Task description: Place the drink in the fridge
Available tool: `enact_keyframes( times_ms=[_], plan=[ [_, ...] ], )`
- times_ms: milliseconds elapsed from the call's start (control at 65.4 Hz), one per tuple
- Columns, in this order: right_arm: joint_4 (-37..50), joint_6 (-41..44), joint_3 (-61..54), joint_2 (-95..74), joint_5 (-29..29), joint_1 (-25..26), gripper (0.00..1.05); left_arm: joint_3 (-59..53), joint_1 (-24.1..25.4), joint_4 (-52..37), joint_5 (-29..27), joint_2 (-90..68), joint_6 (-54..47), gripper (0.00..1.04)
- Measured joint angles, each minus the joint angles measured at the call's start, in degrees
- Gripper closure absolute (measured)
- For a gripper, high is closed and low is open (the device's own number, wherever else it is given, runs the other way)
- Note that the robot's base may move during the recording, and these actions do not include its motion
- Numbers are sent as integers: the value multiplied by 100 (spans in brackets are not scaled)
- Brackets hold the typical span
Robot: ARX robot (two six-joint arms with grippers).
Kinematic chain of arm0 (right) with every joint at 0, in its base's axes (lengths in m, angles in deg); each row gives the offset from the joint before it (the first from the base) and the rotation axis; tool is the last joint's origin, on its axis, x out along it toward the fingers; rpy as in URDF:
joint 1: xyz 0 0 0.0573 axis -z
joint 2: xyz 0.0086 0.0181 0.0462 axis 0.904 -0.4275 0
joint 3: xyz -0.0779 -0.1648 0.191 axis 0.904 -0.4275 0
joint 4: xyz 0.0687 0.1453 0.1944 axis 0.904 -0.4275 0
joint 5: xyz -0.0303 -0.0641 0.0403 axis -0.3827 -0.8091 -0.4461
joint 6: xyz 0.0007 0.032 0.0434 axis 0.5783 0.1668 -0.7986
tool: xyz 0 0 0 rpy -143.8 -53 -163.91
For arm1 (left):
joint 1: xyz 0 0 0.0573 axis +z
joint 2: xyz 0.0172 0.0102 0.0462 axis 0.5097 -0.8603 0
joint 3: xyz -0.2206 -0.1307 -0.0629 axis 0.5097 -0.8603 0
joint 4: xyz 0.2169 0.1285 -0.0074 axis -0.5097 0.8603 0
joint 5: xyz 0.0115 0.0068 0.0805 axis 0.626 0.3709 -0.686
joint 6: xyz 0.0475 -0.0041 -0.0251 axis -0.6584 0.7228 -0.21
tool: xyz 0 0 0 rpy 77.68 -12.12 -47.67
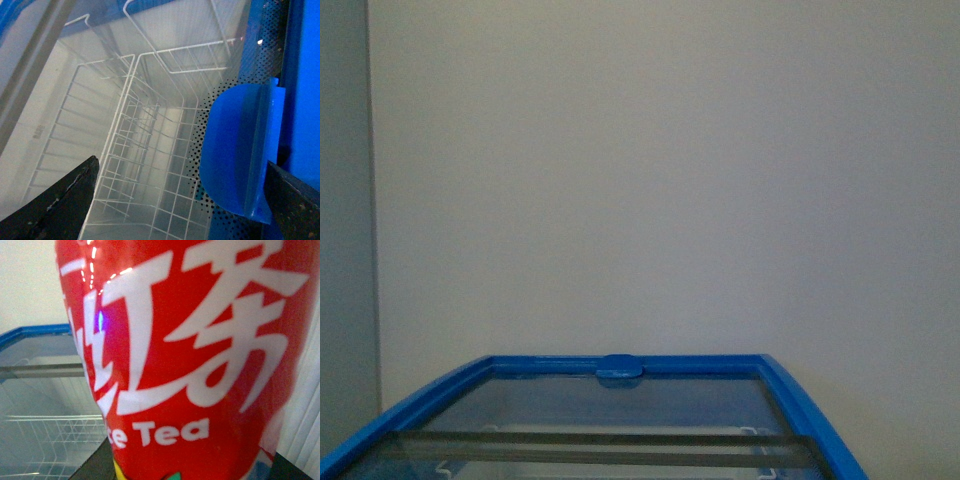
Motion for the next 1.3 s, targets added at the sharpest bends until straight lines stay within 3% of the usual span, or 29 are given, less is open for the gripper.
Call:
enact_keyframes(
  times_ms=[138,336,504,703,825,1009,1085,1299],
  plan=[
    [0,0,0,0,0,0,67,570,-153,-39,-46,-496,197,8],
    [0,0,0,0,2,0,67,1478,-262,-535,-553,-1040,575,8],
    [0,0,0,0,0,0,67,2417,-402,-1355,-1429,-1692,944,8],
    [0,0,0,0,0,0,67,2815,-501,-2146,-2146,-1954,1429,8],
    [0,0,0,0,2,0,67,2964,-533,-2918,-2918,-1950,2212,8],
    [0,0,0,0,0,0,67,2524,-485,-3058,-3818,-1386,3915,8],
    [0,0,0,0,0,0,67,1832,-356,-2653,-4087,-623,5241,8],
    [0,0,0,0,0,0,67,162,-20,-1932,-4081,1307,7053,8]
  ],
)
